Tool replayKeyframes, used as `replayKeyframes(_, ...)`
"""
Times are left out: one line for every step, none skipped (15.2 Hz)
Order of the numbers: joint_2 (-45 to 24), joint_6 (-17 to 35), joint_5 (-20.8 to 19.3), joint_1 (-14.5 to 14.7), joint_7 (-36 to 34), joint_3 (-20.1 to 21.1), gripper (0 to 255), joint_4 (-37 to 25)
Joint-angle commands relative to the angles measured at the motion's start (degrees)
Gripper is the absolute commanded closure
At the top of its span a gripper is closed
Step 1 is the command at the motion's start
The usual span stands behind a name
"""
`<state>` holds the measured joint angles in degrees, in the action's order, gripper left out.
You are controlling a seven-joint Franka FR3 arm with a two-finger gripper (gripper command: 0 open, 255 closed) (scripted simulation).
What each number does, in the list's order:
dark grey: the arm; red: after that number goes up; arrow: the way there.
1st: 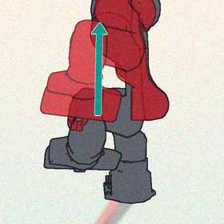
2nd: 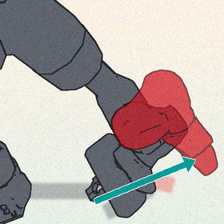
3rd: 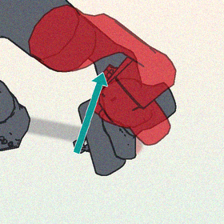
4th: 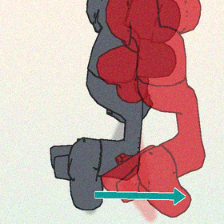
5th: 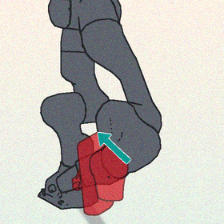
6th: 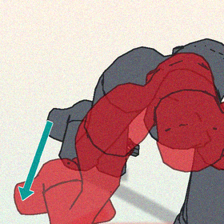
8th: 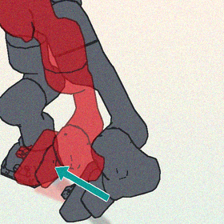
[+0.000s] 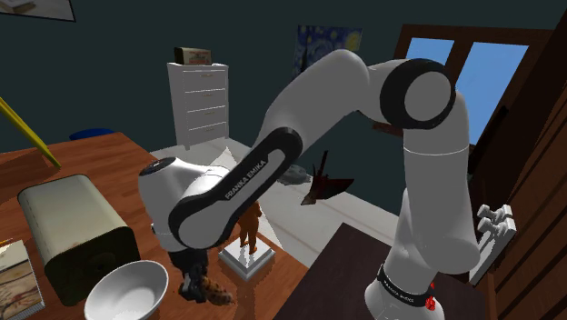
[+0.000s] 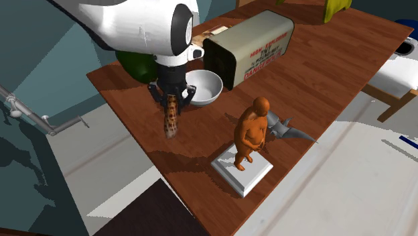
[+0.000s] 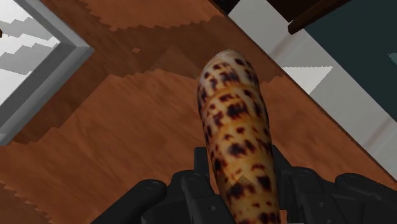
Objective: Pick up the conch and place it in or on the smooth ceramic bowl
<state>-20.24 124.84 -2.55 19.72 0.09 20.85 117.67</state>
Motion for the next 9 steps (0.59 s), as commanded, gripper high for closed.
replayKeyframes(-3.32, -2.53, -1.11, 0.31, 0.02, -0.67, 255, -5.67)
replayKeyframes(-5.31, -3.73, -1.7, 0.61, -0.05, -1.0, 255, -8.77)
replayKeyframes(-7.33, -4.99, -2.24, 0.94, -0.08, -1.34, 255, -11.97)
replayKeyframes(-9.39, -6.31, -2.74, 1.31, -0.08, -1.67, 255, -15.29)
replayKeyframes(-11.49, -7.7, -3.21, 1.71, -0.04, -2.0, 255, -18.74)
replayKeyframes(-13.66, -9.18, -3.64, 2.13, 0.03, -2.32, 255, -22.33)
replayKeyframes(-15.9, -10.74, -4.05, 2.59, 0.13, -2.64, 255, -26.11)
replayKeyframes(-18.24, -12.41, -4.44, 3.09, 0.26, -2.96, 255, -30.09)
replayKeyframes(-20.69, -14.19, -4.8, 3.64, 0.43, -3.28, 255, -34.32)
